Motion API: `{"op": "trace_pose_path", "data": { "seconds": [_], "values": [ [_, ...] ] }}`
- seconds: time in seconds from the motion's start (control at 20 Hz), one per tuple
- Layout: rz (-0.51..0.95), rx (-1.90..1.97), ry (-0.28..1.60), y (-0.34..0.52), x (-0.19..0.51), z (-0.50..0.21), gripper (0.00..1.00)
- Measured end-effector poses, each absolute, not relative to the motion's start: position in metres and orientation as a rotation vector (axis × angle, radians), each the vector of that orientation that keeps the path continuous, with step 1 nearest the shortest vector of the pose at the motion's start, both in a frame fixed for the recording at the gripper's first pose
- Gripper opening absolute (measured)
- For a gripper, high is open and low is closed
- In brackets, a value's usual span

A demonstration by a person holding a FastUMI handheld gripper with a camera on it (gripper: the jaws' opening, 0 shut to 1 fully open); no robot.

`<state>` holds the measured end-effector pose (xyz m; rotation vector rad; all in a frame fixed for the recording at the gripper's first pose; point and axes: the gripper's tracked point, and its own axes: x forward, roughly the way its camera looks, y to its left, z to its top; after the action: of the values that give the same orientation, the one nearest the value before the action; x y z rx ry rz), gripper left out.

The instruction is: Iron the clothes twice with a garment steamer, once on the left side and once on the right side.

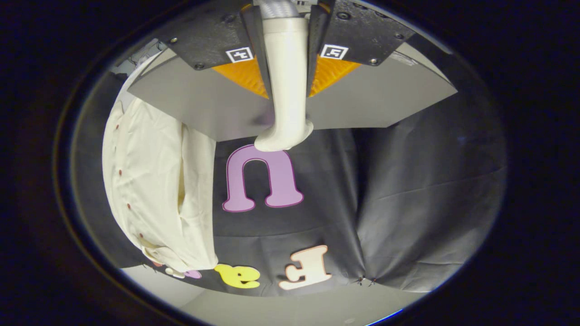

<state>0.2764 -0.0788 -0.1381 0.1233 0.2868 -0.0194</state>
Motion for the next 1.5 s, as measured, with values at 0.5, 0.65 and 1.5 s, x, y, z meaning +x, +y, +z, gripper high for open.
{"op": "trace_pose_path", "data": {
  "seconds": [0.5,0.65,1.5],
  "values": [
    [0.024,0.144,0.191,-0.131,0.225,-0.09,0.4],
    [0.027,0.136,0.152,-0.154,0.217,-0.074,0.4],
    [-0.107,0.14,-0.06,-0.313,0.217,0.004,0.39]
  ]
}}
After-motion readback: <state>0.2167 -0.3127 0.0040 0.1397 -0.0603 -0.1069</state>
